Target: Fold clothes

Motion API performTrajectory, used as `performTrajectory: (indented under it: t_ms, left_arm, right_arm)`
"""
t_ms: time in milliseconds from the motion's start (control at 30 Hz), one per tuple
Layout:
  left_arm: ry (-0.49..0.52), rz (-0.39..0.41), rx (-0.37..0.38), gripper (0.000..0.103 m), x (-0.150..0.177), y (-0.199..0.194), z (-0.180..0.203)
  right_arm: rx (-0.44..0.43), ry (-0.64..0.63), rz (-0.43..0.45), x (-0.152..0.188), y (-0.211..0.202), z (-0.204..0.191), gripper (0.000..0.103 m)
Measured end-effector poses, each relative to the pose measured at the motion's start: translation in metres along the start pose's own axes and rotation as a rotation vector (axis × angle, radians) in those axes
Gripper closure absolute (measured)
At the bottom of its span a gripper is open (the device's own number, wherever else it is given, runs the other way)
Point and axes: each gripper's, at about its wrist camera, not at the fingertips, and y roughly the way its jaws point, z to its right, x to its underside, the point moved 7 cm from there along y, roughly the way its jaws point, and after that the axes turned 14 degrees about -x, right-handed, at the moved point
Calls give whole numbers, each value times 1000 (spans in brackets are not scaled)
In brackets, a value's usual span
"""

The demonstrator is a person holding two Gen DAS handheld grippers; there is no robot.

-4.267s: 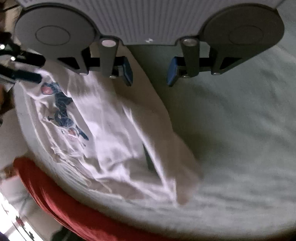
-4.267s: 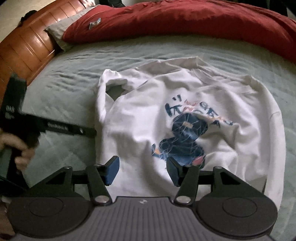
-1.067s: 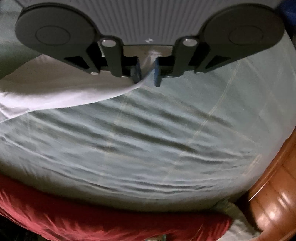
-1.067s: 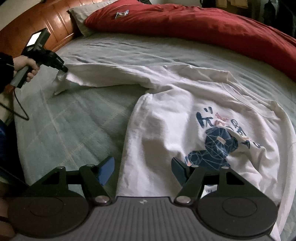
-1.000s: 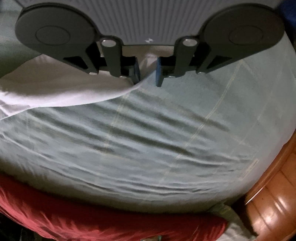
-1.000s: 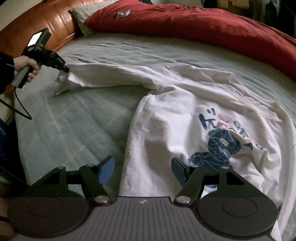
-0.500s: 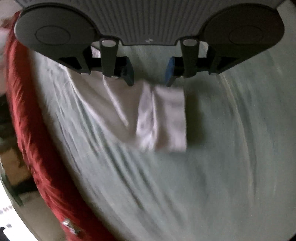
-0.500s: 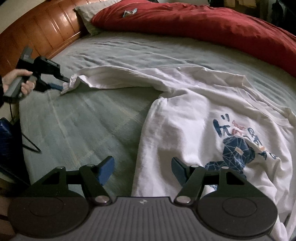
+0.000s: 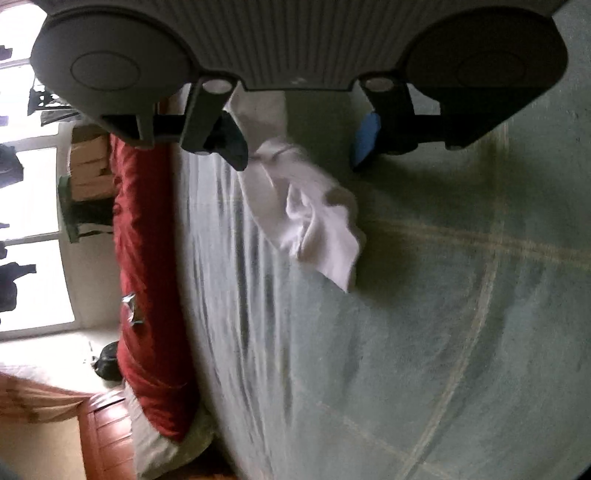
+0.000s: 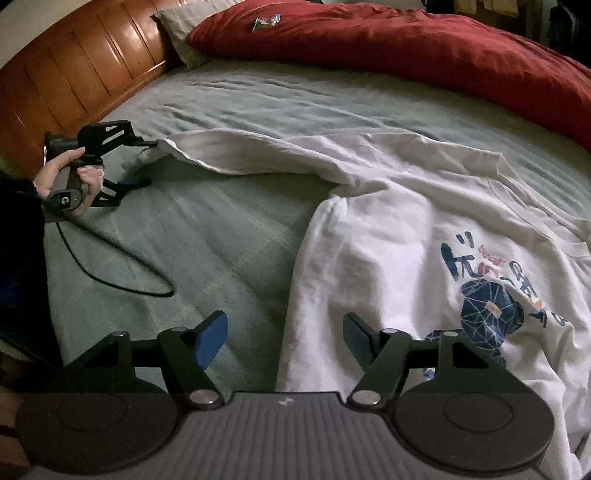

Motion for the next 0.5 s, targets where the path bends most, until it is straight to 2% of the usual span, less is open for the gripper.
performTrajectory:
  t_ms: [167,367,400,433,500]
  left_arm:
    - [-56,18,43,40,3,3,-10]
    - [3,47,37,43,-4,13,4]
    - [33,60,9,58,-4,12,8]
    - [82,69,-37,88,-4,11,10]
    - [183,86,-130,89,-3,10,16]
  right_arm:
    - [5,7,-8,1,3,2,29]
    - [6,-21,-43,4,10,-1,29]
    - [7,-30,-46,4,11,-3,29]
    - [7,-38,-47,4,11,-4,29]
    - [6,-49,-46,2,11,-7,29]
